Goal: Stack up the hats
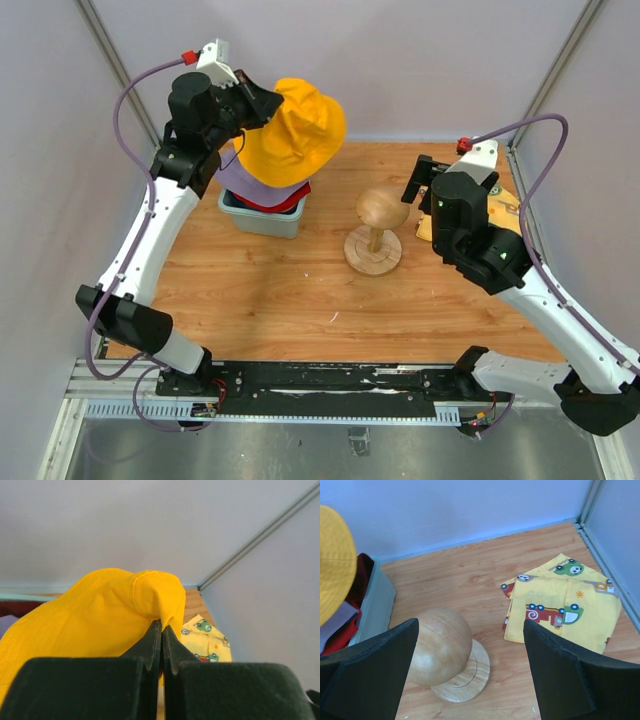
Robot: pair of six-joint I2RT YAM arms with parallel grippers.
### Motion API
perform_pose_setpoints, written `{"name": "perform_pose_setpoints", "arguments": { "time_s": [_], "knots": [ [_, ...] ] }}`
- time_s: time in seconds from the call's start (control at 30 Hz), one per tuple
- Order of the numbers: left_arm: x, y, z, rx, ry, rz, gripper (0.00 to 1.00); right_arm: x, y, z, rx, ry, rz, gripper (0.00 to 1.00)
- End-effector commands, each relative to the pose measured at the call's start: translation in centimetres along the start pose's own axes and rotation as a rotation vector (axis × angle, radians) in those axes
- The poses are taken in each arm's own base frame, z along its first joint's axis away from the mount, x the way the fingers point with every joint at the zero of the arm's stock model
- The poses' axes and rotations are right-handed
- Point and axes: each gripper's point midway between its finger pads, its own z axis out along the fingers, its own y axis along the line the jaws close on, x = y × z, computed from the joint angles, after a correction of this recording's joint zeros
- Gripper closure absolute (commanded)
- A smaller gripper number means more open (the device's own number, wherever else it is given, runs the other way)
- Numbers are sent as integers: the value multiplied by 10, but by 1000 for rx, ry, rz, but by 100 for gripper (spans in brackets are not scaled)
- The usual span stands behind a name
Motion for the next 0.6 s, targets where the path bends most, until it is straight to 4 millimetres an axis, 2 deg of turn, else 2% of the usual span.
{"name": "perform_pose_setpoints", "arguments": {
  "time_s": [0.0,0.1,0.23,0.4,0.57],
  "knots": [
    [-41,-68,-35,213,-67,12,100,-24,-28,-1,108,-60,26,13],
    [-42,-92,-46,297,-50,2,100,-27,-40,-1,147,-75,37,13],
    [-28,-121,-56,417,10,-34,100,-32,-55,1,196,-92,66,13],
    [2,-158,-68,546,103,-51,100,-40,-73,3,252,-116,107,13],
    [33,-177,-71,613,181,-65,100,-45,-85,3,282,-131,128,13]
  ]
}}
